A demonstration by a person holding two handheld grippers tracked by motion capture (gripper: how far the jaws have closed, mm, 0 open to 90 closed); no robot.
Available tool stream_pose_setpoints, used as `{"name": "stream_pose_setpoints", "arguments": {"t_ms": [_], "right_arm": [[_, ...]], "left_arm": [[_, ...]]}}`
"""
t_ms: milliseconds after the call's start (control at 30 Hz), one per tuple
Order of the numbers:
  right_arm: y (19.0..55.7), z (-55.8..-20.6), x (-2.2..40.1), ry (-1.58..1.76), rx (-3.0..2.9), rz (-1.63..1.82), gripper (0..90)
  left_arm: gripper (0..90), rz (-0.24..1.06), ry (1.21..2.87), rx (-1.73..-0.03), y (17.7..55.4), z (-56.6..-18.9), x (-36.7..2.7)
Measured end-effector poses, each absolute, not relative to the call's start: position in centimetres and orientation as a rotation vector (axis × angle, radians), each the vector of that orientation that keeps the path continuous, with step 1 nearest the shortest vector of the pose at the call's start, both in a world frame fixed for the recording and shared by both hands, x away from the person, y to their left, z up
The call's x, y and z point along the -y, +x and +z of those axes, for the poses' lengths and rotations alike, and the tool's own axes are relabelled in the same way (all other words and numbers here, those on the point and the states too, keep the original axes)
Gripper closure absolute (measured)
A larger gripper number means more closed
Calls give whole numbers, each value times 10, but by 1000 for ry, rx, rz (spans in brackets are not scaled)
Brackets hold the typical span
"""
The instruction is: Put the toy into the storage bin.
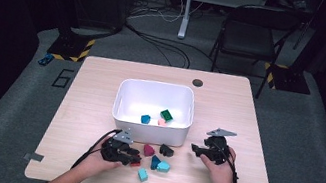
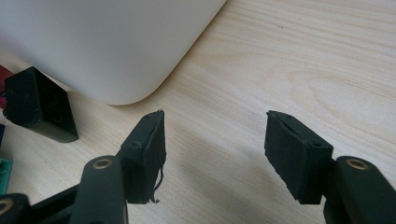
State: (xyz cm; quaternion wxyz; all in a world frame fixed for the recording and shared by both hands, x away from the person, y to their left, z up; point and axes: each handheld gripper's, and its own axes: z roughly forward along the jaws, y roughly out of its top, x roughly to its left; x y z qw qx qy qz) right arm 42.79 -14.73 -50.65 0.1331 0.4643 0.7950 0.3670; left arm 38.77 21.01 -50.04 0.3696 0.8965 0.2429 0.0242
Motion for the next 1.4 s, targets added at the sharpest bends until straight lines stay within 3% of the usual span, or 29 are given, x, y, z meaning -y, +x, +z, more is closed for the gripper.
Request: {"name": "stream_pose_setpoints", "arguments": {"t_ms": [267,633,700,800,1400], "right_arm": [[428,-507,147,1337,-2308,1064,378],[428,-506,147,1349,-2307,1067,377],[428,-506,147,1347,-2307,1067,377],[428,-506,147,1347,-2306,1067,377],[427,-506,148,1356,-2297,1064,377]], "left_arm": [[674,78,2291,-647,387,-499,-214],[452,64,2292,-649,383,-497,-214],[464,73,2319,-645,382,-501,-213],[566,70,2349,-642,383,-504,-211],[584,109,2302,-651,384,-479,-218]]}}
